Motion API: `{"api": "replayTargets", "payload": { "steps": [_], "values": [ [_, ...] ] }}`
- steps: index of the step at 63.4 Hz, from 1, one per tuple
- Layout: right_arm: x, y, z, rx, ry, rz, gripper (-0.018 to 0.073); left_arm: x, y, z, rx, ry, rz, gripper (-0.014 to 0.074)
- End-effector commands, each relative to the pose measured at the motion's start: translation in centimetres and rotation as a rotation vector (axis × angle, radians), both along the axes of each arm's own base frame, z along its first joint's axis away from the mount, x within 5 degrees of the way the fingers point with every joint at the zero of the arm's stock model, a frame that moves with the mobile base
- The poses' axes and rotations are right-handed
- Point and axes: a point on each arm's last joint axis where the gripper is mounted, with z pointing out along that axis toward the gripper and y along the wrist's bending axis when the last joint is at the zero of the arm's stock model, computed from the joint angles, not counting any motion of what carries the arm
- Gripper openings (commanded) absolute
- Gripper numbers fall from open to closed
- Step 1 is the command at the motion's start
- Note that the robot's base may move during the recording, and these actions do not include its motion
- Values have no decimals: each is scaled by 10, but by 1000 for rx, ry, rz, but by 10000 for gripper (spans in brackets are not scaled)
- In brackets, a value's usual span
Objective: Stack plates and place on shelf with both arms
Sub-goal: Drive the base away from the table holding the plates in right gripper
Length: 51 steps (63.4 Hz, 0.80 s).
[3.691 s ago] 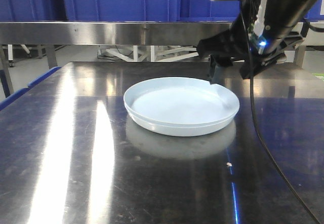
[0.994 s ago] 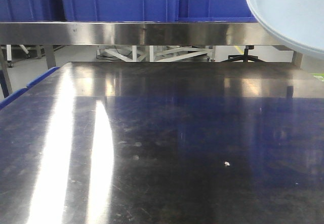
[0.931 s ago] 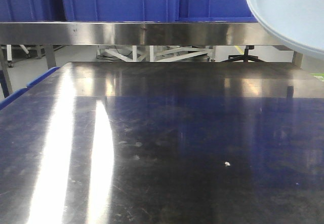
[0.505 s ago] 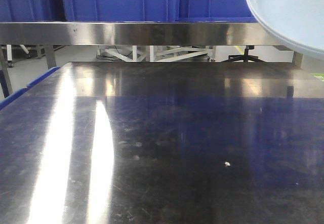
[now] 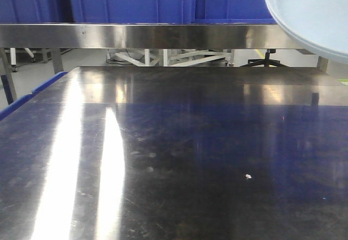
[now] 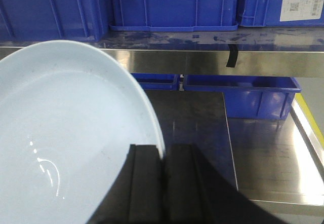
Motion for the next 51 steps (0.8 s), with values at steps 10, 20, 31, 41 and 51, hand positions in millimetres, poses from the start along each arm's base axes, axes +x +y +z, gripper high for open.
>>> {"api": "replayTargets", "payload": {
  "steps": [10, 20, 31, 41, 51],
  "values": [
    [-1, 1, 21, -2, -141, 13, 28, 5, -1, 15, -18, -104, -2, 86],
    [-1, 1, 21, -2, -141, 13, 28, 5, -1, 15, -18, -104, -2, 86],
    [-1, 1, 21, -2, -141, 13, 28, 5, -1, 15, -18, -104, -2, 86],
    [-1, 1, 21, -2, -141, 13, 28, 5, -1, 15, -18, -104, -2, 86],
    [-1, 1, 21, -2, -141, 13, 28, 5, -1, 15, -18, -104, -2, 86]
  ]
}}
